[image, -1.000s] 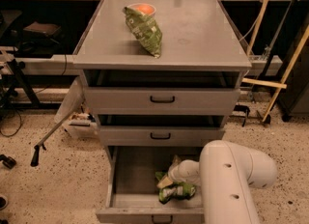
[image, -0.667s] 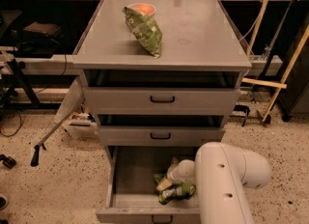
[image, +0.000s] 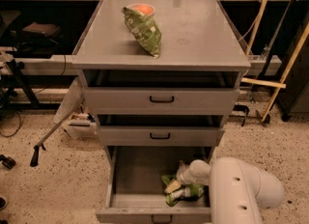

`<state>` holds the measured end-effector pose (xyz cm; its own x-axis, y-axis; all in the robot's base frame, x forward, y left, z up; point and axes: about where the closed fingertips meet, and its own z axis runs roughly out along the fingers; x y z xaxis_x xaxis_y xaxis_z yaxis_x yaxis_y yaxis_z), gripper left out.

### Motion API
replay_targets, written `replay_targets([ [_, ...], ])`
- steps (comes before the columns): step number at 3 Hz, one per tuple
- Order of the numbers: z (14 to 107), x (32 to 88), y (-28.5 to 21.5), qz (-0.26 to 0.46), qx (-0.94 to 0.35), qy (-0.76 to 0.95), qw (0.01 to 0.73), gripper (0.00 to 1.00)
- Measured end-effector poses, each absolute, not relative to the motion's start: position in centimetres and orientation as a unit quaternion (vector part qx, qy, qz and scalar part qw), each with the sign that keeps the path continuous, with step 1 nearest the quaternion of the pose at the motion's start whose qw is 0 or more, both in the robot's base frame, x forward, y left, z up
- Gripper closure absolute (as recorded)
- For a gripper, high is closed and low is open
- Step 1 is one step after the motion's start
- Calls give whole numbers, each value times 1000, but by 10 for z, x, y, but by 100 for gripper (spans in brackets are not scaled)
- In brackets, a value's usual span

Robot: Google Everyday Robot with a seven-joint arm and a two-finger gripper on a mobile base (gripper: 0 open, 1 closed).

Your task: Pick green rice chip bag from bottom drawer and place on counter

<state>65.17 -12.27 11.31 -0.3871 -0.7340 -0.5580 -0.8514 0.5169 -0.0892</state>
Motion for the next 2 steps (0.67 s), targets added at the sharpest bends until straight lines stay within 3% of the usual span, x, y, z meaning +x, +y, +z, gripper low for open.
replay_targets([
  [2, 113, 652, -122, 107, -480, 826, 276, 42],
])
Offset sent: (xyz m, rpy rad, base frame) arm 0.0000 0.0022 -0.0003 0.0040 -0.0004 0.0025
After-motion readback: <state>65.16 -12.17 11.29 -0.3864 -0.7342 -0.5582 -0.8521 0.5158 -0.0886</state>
